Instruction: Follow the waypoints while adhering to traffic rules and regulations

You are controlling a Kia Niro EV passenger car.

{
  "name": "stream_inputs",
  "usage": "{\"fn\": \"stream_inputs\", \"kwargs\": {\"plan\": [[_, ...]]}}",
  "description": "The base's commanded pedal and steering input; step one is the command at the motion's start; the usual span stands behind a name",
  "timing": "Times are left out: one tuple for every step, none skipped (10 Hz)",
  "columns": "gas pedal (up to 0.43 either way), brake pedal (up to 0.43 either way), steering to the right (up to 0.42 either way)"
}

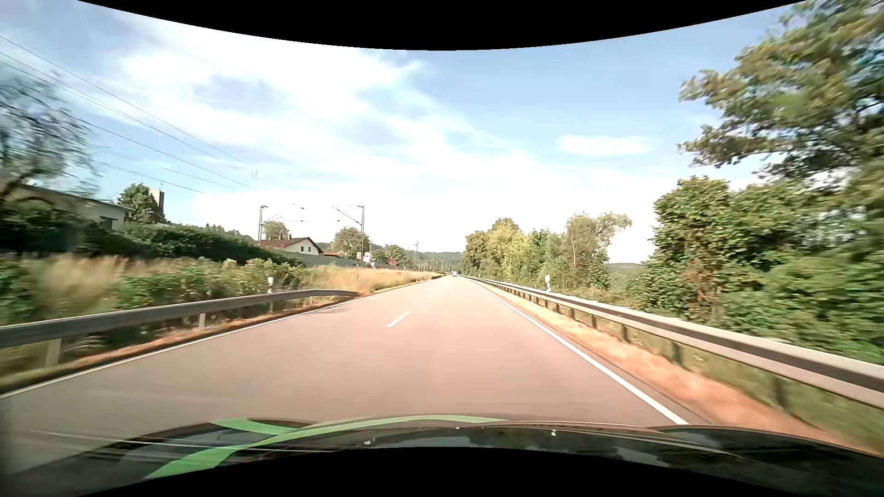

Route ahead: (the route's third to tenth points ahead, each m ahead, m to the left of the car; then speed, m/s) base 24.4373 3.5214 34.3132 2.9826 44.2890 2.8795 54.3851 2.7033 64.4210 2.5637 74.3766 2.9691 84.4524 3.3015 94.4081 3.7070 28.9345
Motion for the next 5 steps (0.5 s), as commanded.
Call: {"fn": "stream_inputs", "kwargs": {"plan": [[0.299, 0.000, -0.004], [0.299, 0.000, -0.004], [0.299, 0.000, -0.004], [0.268, 0.000, -0.004], [0.260, 0.000, -0.004]]}}
